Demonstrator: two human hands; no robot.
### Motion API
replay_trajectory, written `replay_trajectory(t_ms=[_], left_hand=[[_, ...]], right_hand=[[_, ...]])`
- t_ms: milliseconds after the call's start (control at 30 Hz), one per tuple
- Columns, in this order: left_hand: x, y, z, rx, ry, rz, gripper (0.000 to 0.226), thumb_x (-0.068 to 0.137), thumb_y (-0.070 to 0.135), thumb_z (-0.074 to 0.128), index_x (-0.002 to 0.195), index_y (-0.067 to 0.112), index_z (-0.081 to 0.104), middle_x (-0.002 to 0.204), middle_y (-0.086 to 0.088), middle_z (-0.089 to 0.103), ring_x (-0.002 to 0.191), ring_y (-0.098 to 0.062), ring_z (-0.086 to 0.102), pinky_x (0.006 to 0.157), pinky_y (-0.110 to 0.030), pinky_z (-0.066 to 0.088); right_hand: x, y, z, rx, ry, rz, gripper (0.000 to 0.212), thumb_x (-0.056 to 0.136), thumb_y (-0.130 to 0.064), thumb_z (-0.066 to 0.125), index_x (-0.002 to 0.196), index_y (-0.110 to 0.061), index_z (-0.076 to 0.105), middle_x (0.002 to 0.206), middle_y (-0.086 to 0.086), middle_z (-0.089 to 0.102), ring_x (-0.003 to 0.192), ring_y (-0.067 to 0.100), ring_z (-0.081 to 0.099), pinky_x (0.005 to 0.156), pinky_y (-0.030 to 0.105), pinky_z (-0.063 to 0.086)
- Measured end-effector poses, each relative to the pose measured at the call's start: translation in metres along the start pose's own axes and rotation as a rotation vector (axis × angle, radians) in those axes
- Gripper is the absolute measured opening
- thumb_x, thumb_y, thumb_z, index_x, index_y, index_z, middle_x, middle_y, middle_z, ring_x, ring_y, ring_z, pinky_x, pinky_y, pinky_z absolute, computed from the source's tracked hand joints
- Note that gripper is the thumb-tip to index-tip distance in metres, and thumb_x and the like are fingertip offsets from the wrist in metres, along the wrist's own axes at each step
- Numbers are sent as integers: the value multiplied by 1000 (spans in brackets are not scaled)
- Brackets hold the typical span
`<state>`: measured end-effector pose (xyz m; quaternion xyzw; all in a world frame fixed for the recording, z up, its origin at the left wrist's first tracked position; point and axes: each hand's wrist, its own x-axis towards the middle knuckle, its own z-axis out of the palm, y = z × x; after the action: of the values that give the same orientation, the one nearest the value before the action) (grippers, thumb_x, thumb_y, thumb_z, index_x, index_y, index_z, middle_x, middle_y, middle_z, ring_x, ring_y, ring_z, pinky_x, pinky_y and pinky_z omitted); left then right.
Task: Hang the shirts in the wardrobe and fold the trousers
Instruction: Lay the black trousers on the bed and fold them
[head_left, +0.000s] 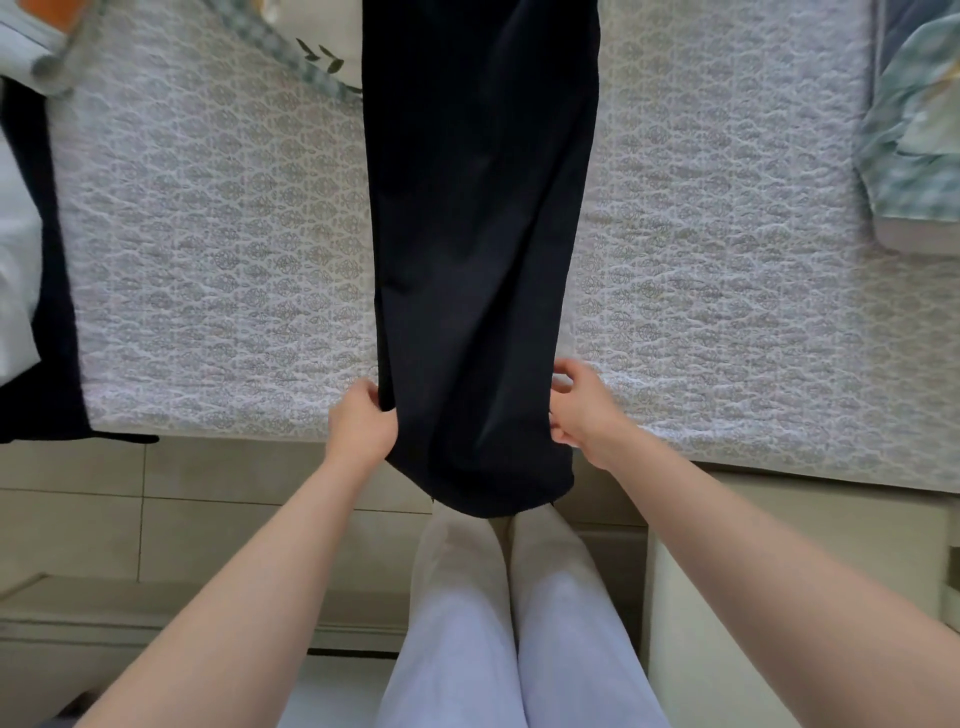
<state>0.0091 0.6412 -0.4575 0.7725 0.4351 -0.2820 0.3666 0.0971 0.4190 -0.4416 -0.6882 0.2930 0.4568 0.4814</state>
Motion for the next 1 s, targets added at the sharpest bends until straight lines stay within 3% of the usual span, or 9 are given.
replay_trajectory(t_ms=[167, 333, 433, 500, 600, 700, 800, 867, 1000], left_hand=[[21, -4, -8, 4, -42, -1, 17, 83, 25, 64, 75, 11, 57, 68, -3, 53, 66, -20, 48, 63, -32, 40], [12, -19, -22, -249, -194, 44, 26, 83, 21, 72, 74, 10, 50, 70, -6, 50, 70, -17, 48, 73, -33, 40], [-3, -24, -29, -383, -317, 65, 27, 88, 20, 71, 76, 6, 51, 71, 0, 58, 74, -14, 54, 80, -32, 46], [-11, -23, -28, -451, -414, 62, 21, 92, 18, 68, 92, 0, 59, 82, -13, 64, 80, -19, 61, 83, -35, 52], [-14, -17, -20, -419, -399, 84, 15, 94, 12, 65, 84, 10, 54, 77, -20, 54, 73, -23, 56, 69, -29, 53], [-13, -11, -13, -385, -379, 60, 9, 93, 4, 59, 96, 12, 57, 85, -17, 66, 71, -23, 56, 69, -34, 46], [-13, -4, -11, -318, -415, 54, 21, 88, 8, 59, 106, 16, 65, 91, 1, 70, 76, -16, 60, 70, -30, 46], [-12, -2, -11, -314, -411, 47, 17, 82, 10, 61, 97, 4, 67, 81, 1, 65, 75, -15, 55, 68, -29, 43], [-13, 2, -13, -454, -403, 2, 6, 84, 3, 66, 86, -2, 69, 77, -7, 66, 76, -19, 58, 75, -35, 46]], right_hand=[[16, 0, 10, -307, 188, -80, 10, 94, -16, 51, 102, -22, 54, 79, -1, 56, 60, 17, 49, 53, 30, 41], [13, 1, 11, -303, 151, -120, 13, 95, -22, 51, 86, -17, 59, 90, 4, 66, 84, 25, 63, 77, 40, 55], [1, 8, 4, -248, 134, -162, 19, 99, -24, 47, 80, -19, 48, 80, -1, 54, 75, 17, 50, 68, 28, 43], [-5, 16, -4, -146, 119, -139, 15, 99, -26, 47, 86, -18, 49, 83, 2, 54, 74, 17, 49, 64, 27, 41], [-12, 21, -13, -39, 75, -90, 11, 99, -25, 50, 106, -17, 51, 94, 9, 63, 78, 21, 58, 65, 32, 47], [-17, 13, -17, 110, -53, -15, 21, 98, -19, 56, 118, -15, 55, 105, 9, 70, 89, 23, 70, 68, 34, 55], [-19, 4, -19, 23, -181, -25, 18, 99, -14, 54, 109, -11, 69, 100, 5, 74, 91, 21, 72, 67, 31, 56], [-18, 1, -19, -103, -124, -82, 21, 100, -16, 51, 101, -7, 70, 93, 4, 74, 85, 21, 70, 68, 33, 54], [-22, 3, -20, -285, 80, -224, 36, 100, -23, 47, 88, 10, 57, 72, 6, 48, 69, 19, 42, 66, 32, 33]])
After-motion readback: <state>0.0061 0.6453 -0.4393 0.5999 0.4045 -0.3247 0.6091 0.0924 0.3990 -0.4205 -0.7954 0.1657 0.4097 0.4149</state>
